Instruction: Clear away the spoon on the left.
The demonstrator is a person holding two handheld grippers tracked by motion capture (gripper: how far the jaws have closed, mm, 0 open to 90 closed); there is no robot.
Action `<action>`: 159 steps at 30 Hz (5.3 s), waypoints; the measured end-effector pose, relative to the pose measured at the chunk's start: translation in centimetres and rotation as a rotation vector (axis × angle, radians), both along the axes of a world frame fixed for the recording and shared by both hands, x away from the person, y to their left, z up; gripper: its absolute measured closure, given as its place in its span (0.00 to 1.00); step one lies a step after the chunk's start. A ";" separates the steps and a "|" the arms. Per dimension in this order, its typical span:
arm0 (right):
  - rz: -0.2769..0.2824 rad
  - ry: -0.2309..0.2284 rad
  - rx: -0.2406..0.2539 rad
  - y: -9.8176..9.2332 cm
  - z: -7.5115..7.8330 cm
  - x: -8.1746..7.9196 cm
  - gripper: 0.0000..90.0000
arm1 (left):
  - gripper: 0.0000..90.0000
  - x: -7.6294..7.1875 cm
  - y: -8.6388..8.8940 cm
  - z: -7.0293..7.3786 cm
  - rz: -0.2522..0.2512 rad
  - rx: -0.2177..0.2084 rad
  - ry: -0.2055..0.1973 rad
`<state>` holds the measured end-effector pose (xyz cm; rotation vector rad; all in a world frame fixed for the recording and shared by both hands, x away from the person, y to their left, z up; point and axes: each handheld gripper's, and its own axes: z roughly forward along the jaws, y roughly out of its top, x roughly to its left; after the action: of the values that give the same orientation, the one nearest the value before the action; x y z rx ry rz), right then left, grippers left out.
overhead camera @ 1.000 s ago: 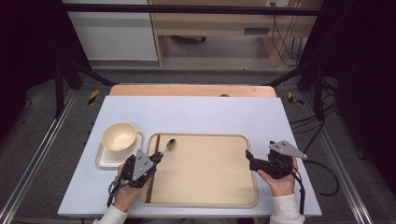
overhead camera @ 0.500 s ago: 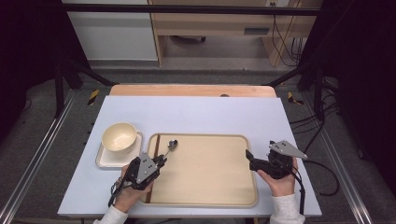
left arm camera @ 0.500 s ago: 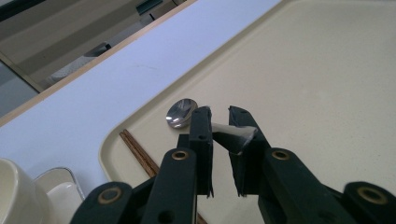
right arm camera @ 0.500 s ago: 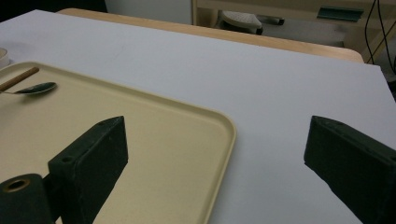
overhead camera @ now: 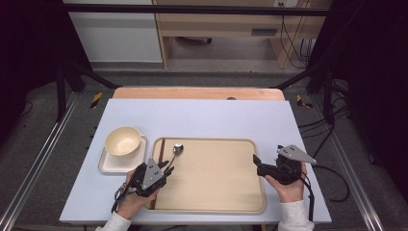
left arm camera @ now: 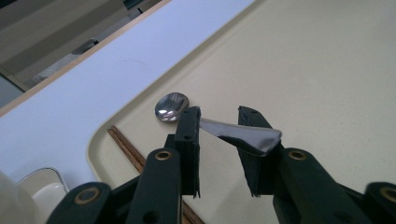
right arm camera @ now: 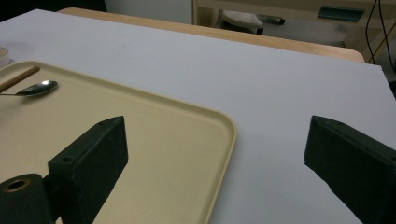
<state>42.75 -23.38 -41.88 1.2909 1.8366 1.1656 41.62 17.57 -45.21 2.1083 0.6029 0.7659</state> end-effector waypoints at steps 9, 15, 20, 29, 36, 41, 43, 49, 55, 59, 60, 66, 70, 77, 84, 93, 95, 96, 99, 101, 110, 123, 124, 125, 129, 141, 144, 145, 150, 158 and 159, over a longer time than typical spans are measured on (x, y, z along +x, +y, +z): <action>-0.002 -0.001 0.002 0.0 0.0 0.0 0.07 | 0.65 -0.1 -0.2 -0.7 -0.002 0.017 0.045; 0.000 -0.002 0.004 -0.1 0.1 -0.1 0.07 | 0.58 -0.1 -0.4 -1.2 -0.004 0.032 0.077; 0.000 -0.004 0.003 -0.1 0.1 -0.1 0.07 | 0.52 0.0 -0.4 -1.5 0.003 0.047 0.107; 0.001 -0.006 0.003 -0.1 0.2 -0.1 0.07 | 0.39 0.0 -0.6 -2.1 -0.003 0.065 0.136; 0.000 -0.007 0.003 -0.1 0.2 -0.2 0.07 | 0.31 -0.1 -0.8 -2.2 -0.018 0.066 0.147; -0.001 -0.010 0.002 -0.1 0.2 -0.2 0.07 | 0.28 -0.2 -0.9 -2.3 -0.022 0.056 0.157; -0.002 -0.010 0.005 -0.1 0.3 -0.2 0.07 | 0.28 -0.2 -0.9 -2.3 -0.025 0.054 0.161; -0.001 -0.010 0.002 -0.1 0.3 -0.2 0.07 | 0.28 -0.2 -0.7 -2.1 -0.022 0.053 0.162; -0.001 -0.010 0.007 -0.2 0.4 -0.2 0.07 | 0.32 0.0 -0.5 -1.0 -0.012 -0.027 0.154; -0.001 -0.011 0.007 -0.2 0.4 -0.2 0.07 | 0.41 0.5 -0.3 -0.3 0.001 -0.076 0.158; -0.001 -0.010 0.007 -0.2 0.4 -0.2 0.07 | 0.43 0.6 -0.3 -0.2 0.008 -0.086 0.158; -0.002 -0.012 0.006 -0.1 0.4 -0.1 0.07 | 0.67 1.9 -0.2 0.6 0.014 -0.127 0.180; -0.003 -0.011 0.008 -0.1 0.4 -0.1 0.07 | 0.81 2.4 -0.5 0.4 0.016 -0.099 0.195; -0.005 -0.011 0.003 -0.2 0.3 -0.1 0.07 | 0.94 3.8 -1.6 -0.1 -0.004 -0.055 0.217; -0.004 -0.009 0.008 -0.2 0.3 -0.1 0.07 | 0.97 5.2 -2.6 -1.1 0.000 0.001 0.234; -0.002 -0.001 0.003 0.0 0.1 0.1 0.07 | 0.97 5.9 -2.8 -2.1 0.019 0.018 0.269; 0.000 -0.001 0.000 0.0 0.1 0.1 0.07 | 0.97 6.1 -2.8 -2.1 0.036 0.021 0.269; 0.001 0.000 -0.001 0.0 0.1 0.1 0.07 | 0.97 6.1 -2.7 -2.1 0.043 0.022 0.272; 0.001 0.000 -0.002 0.0 0.0 0.1 0.07 | 0.97 6.1 -2.6 -2.1 0.047 0.025 0.275; 0.000 0.002 -0.002 0.0 0.0 0.1 0.07 | 0.97 6.2 -2.6 -2.0 0.052 0.028 0.275; 0.001 0.002 -0.004 0.0 0.0 0.1 0.07 | 0.99 6.1 -2.8 -2.1 0.030 0.039 0.278; -0.001 -0.002 0.000 0.0 0.1 0.0 0.07 | 1.00 6.1 -2.3 -2.1 0.084 0.052 0.283; -0.001 -0.002 0.000 0.0 0.1 0.0 0.07 | 1.00 6.1 -2.3 -2.1 0.084 0.051 0.284; 0.000 -0.001 -0.001 0.0 0.1 0.0 0.07 | 1.00 6.1 -2.2 -2.1 0.088 0.050 0.284; 0.001 0.000 -0.003 0.0 0.1 0.0 0.07 | 1.00 6.2 -2.1 -2.0 0.108 0.046 0.288; 0.000 -0.004 0.002 -0.1 0.1 0.0 0.07 | 1.00 6.2 -1.7 -1.9 0.136 0.065 0.290; 0.000 -0.004 0.002 -0.1 0.1 0.0 0.07 | 0.99 6.1 -1.7 -1.8 0.135 0.059 0.292; 0.000 -0.004 0.002 -0.1 0.1 0.0 0.07 | 0.99 6.1 -1.6 -1.7 0.135 0.051 0.288; -0.002 -0.006 0.006 -0.1 0.2 -0.1 0.07 | 0.97 5.4 -0.9 -0.3 0.120 -0.018 0.253; -0.006 -0.008 0.010 -0.2 0.4 -0.2 0.07 | 0.88 4.0 1.0 2.3 0.115 -0.126 0.197; -0.007 -0.009 0.011 -0.3 0.4 -0.2 0.07 | 0.86 3.8 1.3 2.6 0.117 -0.140 0.188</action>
<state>42.56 -23.65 -41.45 1.2954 1.8201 1.1774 45.47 18.83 -42.60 2.0428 0.8629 0.5739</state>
